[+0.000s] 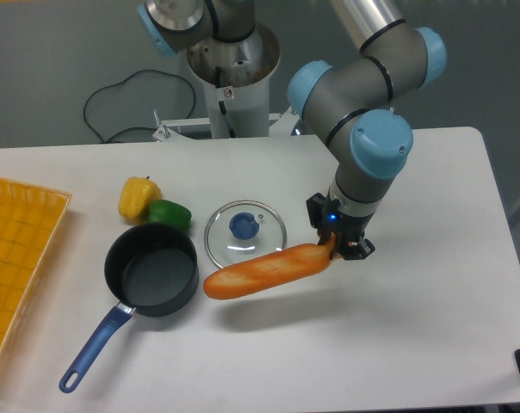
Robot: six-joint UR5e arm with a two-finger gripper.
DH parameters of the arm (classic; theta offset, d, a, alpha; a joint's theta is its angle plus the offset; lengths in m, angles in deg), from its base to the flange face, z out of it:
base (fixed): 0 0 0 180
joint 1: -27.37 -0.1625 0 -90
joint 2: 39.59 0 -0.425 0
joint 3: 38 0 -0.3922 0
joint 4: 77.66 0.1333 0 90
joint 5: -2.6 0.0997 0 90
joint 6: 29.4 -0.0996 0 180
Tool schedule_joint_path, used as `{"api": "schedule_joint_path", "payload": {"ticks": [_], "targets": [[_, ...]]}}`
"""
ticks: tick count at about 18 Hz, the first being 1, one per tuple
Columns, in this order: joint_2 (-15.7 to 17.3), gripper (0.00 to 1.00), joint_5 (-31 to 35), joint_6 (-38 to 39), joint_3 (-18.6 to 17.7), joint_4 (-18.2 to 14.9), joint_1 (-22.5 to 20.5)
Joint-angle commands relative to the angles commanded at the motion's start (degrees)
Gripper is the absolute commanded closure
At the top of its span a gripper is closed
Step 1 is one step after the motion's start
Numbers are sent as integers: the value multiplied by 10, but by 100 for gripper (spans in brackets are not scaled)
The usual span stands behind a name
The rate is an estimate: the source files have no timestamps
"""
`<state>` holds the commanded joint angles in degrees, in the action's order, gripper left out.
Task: Pick up the long bread
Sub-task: 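Lift the gripped bread loaf up off the table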
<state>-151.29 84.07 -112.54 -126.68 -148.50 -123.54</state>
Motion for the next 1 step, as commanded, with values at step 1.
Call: {"api": "schedule_joint_path", "payload": {"ticks": [1], "targets": [[0,67,-1,-1,0,0,0]]}}
